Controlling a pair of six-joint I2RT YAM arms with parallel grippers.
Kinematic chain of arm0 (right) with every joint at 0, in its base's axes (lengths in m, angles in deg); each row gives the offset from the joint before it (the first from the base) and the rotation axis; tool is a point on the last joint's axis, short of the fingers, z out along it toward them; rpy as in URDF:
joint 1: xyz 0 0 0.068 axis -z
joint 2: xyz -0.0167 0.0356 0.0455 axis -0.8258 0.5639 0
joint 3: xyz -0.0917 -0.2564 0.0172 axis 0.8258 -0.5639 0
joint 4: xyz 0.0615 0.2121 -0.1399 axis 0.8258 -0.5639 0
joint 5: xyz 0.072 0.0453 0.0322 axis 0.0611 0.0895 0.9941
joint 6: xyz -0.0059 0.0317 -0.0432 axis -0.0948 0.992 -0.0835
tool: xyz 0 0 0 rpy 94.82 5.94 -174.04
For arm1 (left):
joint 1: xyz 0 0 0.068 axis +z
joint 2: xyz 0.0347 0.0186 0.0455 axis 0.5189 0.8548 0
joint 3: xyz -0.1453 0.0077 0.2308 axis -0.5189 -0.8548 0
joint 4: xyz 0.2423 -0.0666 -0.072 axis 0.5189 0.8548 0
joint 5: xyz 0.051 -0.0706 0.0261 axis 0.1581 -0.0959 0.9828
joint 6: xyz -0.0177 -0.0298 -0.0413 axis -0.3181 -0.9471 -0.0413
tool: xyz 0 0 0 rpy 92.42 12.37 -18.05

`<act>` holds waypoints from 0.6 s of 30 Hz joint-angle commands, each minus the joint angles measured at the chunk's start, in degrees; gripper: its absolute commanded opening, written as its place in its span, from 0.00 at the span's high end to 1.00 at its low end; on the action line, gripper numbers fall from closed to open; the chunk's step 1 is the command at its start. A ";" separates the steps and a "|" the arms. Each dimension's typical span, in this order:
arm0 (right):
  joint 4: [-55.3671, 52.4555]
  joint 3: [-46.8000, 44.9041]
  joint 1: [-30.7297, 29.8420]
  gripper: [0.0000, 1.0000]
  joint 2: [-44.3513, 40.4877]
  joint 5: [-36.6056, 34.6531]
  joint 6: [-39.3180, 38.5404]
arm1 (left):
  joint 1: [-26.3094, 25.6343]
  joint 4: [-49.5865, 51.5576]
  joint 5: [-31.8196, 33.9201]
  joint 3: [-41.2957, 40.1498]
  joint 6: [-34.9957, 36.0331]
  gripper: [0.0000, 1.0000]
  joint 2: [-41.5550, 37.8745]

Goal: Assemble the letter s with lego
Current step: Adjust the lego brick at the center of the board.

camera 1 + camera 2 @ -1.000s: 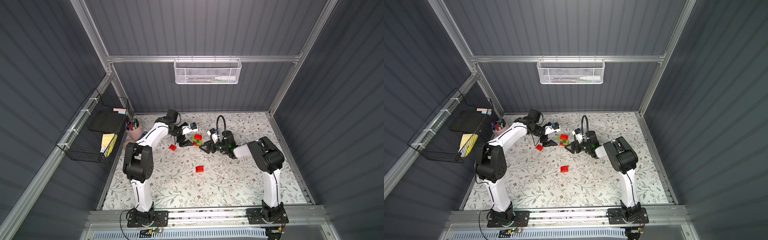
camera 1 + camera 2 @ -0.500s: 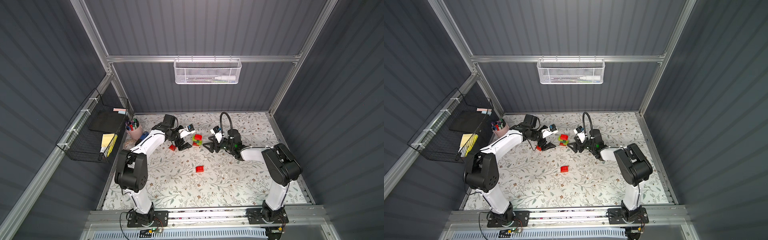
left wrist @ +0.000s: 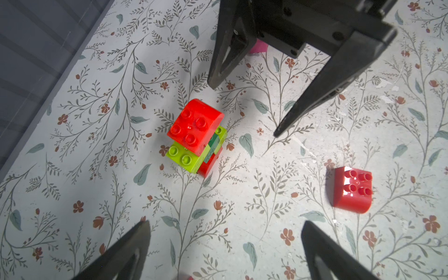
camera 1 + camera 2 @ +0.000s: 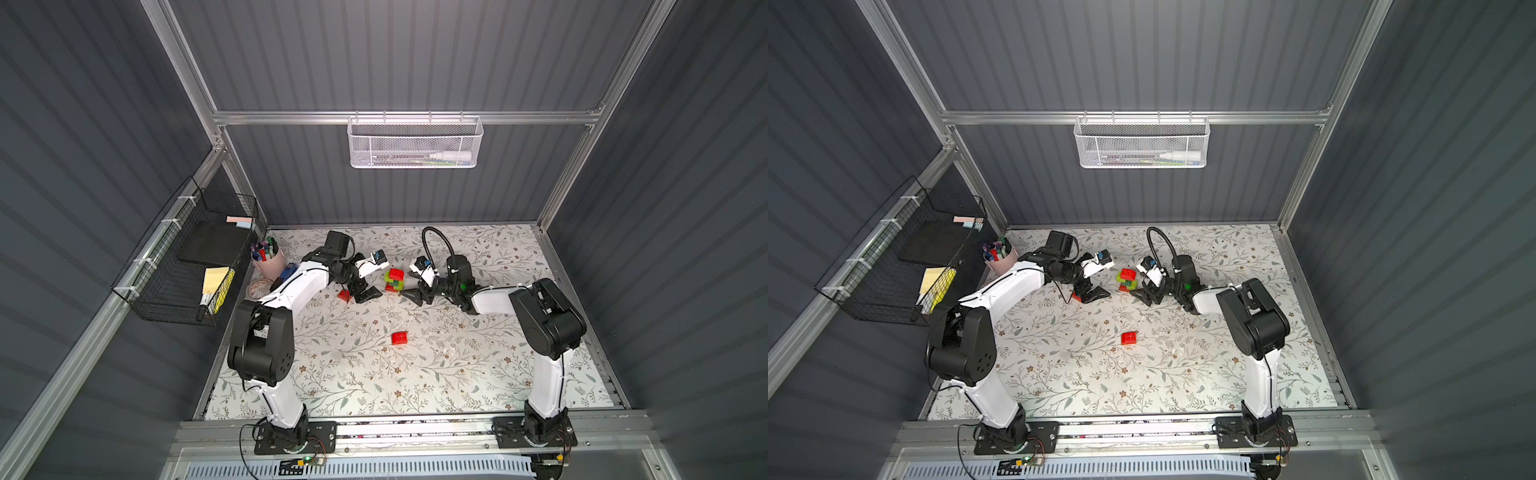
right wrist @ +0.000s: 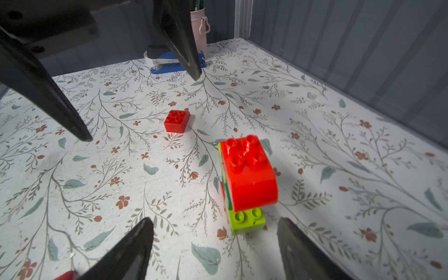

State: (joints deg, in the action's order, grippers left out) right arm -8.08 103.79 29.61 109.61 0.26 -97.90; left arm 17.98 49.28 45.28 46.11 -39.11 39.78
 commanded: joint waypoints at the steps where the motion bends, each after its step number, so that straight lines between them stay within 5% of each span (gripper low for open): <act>1: -7.75 4.67 -0.58 0.18 0.73 1.06 -6.35 | 0.37 3.03 0.67 0.61 1.33 0.00 -1.63; 5: -12.52 7.29 -1.44 0.18 1.55 -1.25 -7.78 | 0.44 3.99 0.95 0.83 2.16 0.01 -1.24; 18: -7.87 3.90 -2.58 0.18 -0.12 -9.96 7.06 | 0.53 4.92 1.77 -1.44 1.78 0.00 -4.25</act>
State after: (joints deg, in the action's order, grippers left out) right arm -15.86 109.17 27.20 110.03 -6.52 -94.67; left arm 18.07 52.65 47.62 45.69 -37.64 38.95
